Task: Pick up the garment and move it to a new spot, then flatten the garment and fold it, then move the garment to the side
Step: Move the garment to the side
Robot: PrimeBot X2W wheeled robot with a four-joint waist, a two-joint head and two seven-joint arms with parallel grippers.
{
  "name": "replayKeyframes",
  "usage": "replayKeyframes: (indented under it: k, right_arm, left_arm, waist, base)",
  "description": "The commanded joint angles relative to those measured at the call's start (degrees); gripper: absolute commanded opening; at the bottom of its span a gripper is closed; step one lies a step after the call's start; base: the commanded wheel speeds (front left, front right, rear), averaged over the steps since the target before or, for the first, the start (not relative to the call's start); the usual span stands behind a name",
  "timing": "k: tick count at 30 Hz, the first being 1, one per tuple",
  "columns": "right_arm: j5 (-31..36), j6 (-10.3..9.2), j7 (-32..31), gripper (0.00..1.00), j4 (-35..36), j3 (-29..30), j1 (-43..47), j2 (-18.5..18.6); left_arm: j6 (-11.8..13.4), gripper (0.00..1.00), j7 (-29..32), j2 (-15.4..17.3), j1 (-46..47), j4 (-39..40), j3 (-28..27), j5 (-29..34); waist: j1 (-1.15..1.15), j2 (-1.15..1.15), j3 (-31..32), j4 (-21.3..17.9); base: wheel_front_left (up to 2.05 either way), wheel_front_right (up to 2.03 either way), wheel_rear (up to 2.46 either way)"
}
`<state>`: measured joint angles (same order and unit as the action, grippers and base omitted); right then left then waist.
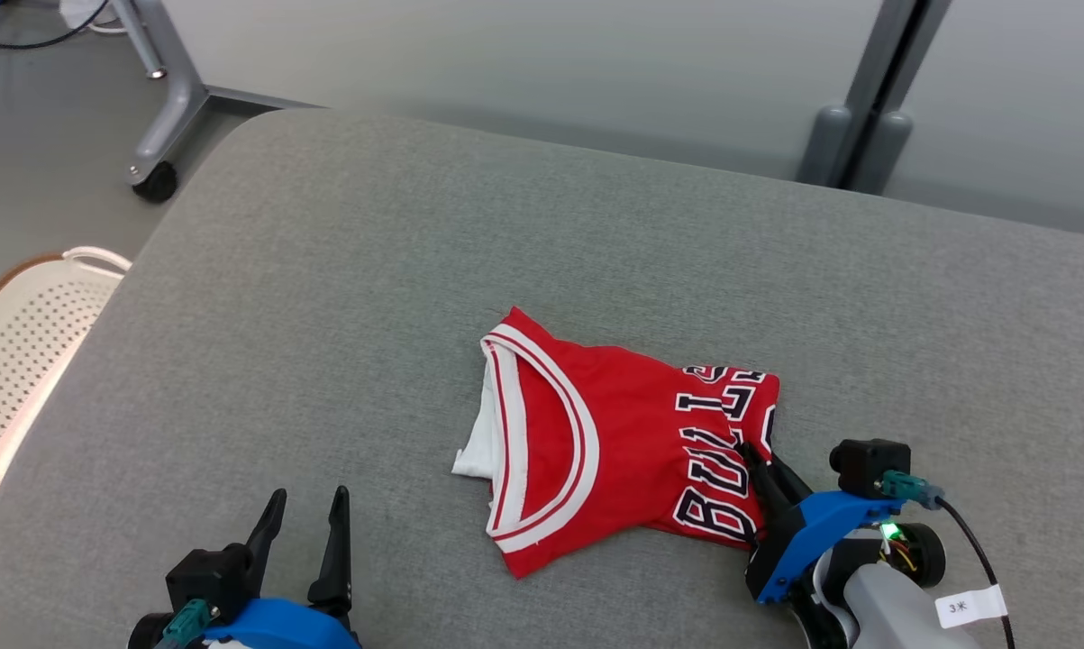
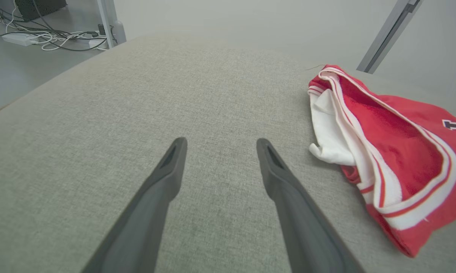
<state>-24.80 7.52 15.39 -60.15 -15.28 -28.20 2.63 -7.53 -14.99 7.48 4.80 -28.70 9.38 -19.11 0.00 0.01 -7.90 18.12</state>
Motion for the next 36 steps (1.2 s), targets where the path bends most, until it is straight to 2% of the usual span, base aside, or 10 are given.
replayKeyframes:
  k: [1,5,10,17,22,25,29,33,36]
  right_arm:
    - [0.1,-0.09,-0.4,0.0,0.0,1.1,1.4,0.7]
    - [1.7,-0.04,-0.2,0.0,5.1,3.7,2.9,0.5]
    - [3.2,-0.02,-0.2,0.0,10.0,4.0,5.3,0.5]
    - [3.4,-0.02,-0.2,0.0,15.0,2.6,7.7,0.4]
    - [3.9,-0.02,-0.3,0.0,18.2,1.3,8.7,0.4]
    - [5.5,-0.02,-0.2,0.0,19.8,1.9,9.0,0.4]
    - [9.4,-0.02,-0.2,0.0,21.2,3.2,7.9,0.4]
    - [16.4,-0.02,-0.3,0.0,21.7,6.9,4.4,0.4]
    - [25.0,-0.02,-2.4,0.0,22.8,13.6,0.9,0.4]
  left_arm:
    - [0.1,1.0,-0.3,0.2,0.3,0.6,-0.1,0.2]
    - [0.1,1.0,-0.3,-0.2,-0.5,1.6,0.3,0.5]
    - [0.1,1.0,-0.3,-1.0,-1.4,2.9,0.0,1.2]
    - [0.1,1.0,-0.3,-1.8,-2.1,4.7,-0.1,2.0]
    - [0.1,1.0,-0.3,-1.7,-2.1,5.8,0.2,1.9]
    - [0.1,1.0,-0.3,-1.5,-1.9,6.3,0.9,2.0]
    - [0.1,1.0,-0.3,-0.8,-1.7,6.5,1.5,1.8]
    - [0.1,1.0,-0.3,0.1,-1.6,6.8,2.0,1.5]
    - [0.1,1.0,-0.3,1.1,-1.2,7.1,2.5,1.1]
  waist:
    - [0.0,-0.01,1.0,-1.9]
    - [0.0,-0.01,2.2,-7.5]
    - [0.0,-0.01,3.3,-17.4]
    - [0.0,-0.01,2.7,-31.6]
    - [0.0,-0.01,1.0,-39.8]
    - [0.0,-0.01,-0.2,-42.8]
    - [0.0,-0.01,-1.6,-44.9]
    - [0.0,-0.01,-3.0,-44.8]
    - [0.0,-0.01,-4.1,-43.2]
  base:
    - [0.0,0.0,0.0]
    - [0.0,0.0,0.0]
    - [0.0,0.0,0.0]
    - [0.0,0.0,0.0]
    - [0.0,0.0,0.0]
    - [0.0,0.0,0.0]
    - [0.0,0.0,0.0]
    - [0.0,0.0,0.0]
    - [0.0,0.0,0.0]
